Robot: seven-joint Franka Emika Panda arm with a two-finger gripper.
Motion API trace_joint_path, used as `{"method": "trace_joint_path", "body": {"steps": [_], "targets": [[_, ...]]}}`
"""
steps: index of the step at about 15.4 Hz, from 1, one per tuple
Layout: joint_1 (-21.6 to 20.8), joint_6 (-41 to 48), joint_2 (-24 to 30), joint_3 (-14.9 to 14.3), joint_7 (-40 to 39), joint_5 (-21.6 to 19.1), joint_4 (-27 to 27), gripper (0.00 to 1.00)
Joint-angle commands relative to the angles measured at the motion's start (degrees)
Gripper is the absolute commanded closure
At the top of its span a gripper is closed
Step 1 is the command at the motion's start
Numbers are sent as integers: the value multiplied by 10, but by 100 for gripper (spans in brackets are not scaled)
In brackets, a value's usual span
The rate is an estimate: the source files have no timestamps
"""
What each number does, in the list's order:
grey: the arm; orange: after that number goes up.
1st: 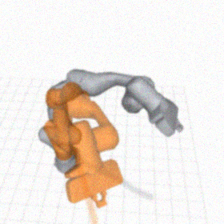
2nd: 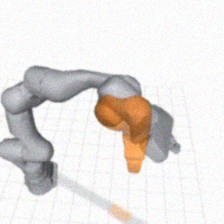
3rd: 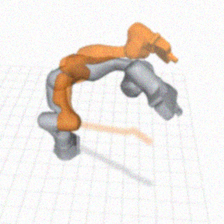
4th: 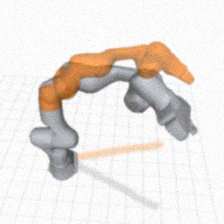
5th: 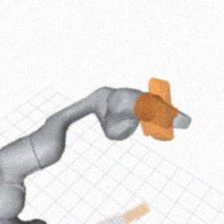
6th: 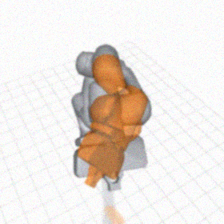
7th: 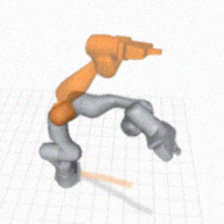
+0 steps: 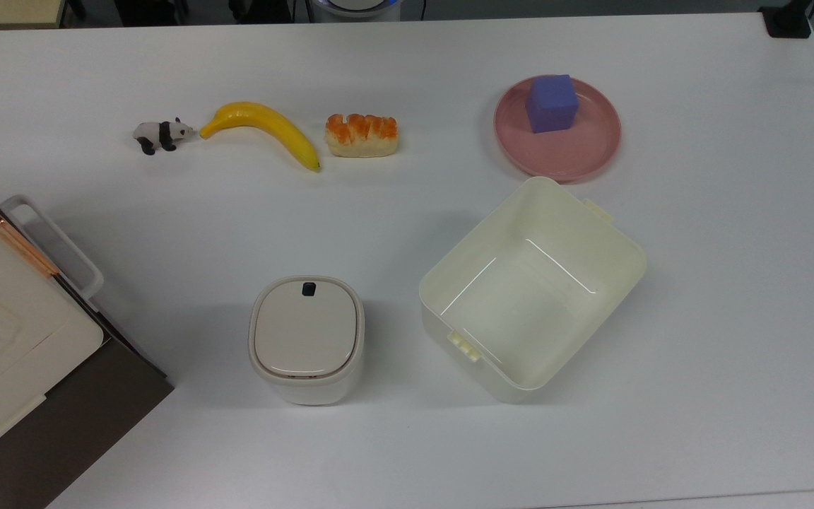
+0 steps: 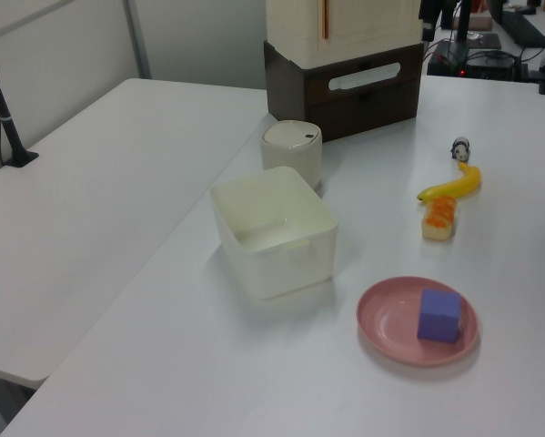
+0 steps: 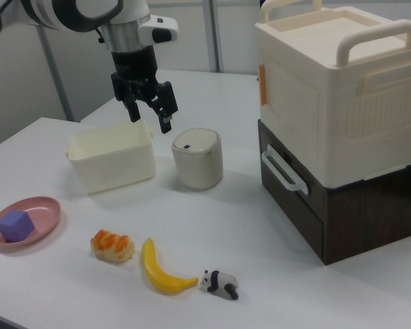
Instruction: Slide open the drawer
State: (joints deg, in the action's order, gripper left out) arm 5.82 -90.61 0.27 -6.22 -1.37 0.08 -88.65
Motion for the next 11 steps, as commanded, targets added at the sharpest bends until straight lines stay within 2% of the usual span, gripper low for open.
{"method": "trace_joint_path", "body": {"steps": [1, 7, 8, 11], "targets": [[0, -9, 2, -2, -10, 2, -2, 0], [3, -9, 2, -2, -35, 2, -1, 0], [4, -8, 2, -2, -71, 3, -1, 0], [9, 0, -3, -2, -287, 47, -2, 0]]}}
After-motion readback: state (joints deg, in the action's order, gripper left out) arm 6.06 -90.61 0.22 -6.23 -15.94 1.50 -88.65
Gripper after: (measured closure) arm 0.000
